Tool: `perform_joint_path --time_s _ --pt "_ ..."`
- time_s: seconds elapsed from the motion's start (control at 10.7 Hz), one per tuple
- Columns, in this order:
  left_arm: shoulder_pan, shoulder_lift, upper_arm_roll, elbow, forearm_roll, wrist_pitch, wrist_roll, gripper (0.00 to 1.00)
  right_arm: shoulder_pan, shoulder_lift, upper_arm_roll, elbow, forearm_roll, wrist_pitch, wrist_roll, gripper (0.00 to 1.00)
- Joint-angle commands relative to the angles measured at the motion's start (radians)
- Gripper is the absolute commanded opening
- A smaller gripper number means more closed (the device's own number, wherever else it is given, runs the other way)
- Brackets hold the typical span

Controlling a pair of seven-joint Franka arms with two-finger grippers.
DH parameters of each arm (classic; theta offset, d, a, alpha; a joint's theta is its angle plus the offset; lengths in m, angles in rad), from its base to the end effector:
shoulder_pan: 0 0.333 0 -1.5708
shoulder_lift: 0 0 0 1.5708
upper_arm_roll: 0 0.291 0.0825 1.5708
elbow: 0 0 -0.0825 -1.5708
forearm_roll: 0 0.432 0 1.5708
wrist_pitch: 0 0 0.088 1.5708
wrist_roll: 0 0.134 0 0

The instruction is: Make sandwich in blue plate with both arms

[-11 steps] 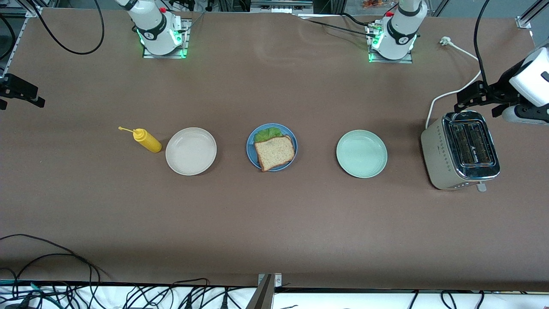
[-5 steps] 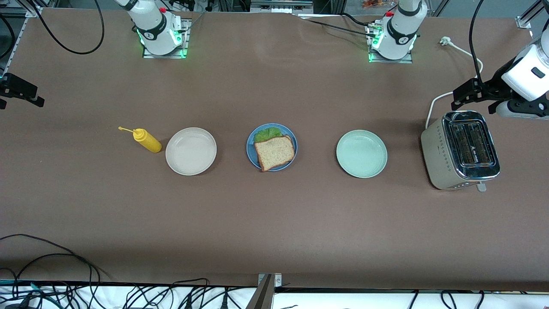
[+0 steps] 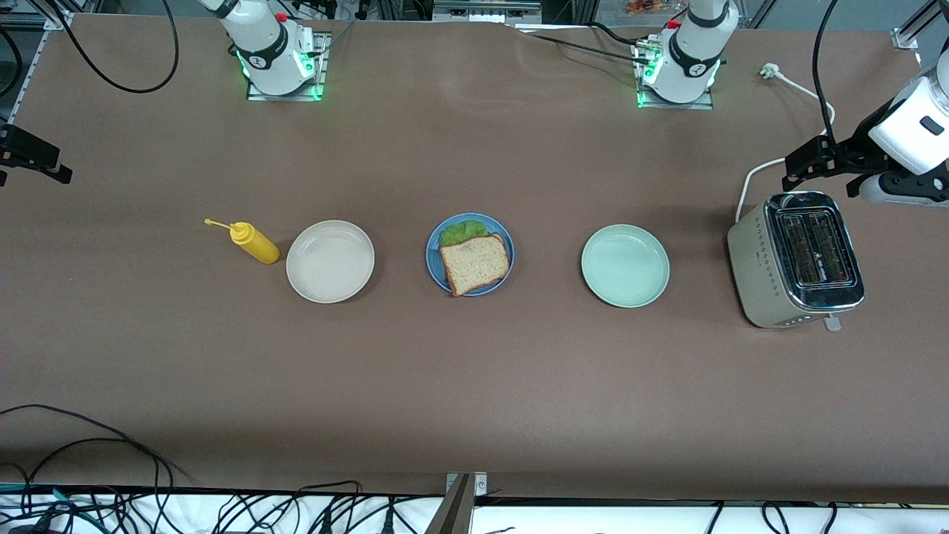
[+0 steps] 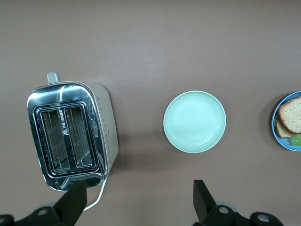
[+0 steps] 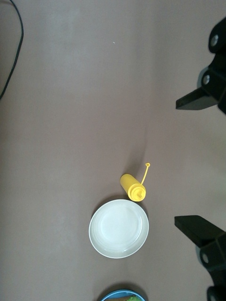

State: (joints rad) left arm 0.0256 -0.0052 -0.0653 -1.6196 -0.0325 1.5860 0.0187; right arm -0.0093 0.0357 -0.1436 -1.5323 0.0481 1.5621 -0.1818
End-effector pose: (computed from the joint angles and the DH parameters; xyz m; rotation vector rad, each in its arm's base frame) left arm 0.5997 -0.0282 0.5516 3.1081 -0.0893 -0.0447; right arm 0.6058 -0.0855 0.5704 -3.0979 -0.0453 -0.0026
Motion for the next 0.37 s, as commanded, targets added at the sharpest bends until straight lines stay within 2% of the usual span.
perform_joint_path --time_s 0.0,0.28 --pt "-0.015 -0.016 0.018 -0.013 0.023 0.009 0.021 1.0 0.015 -0.019 -0.007 -0.009 -0.034 -0.01 0.058 1.0" --pt "-0.016 -0.009 0.016 -0.011 0.022 0.009 0.021 1.0 0.015 -0.019 -0.004 -0.009 -0.04 -0.013 0.056 1.0"
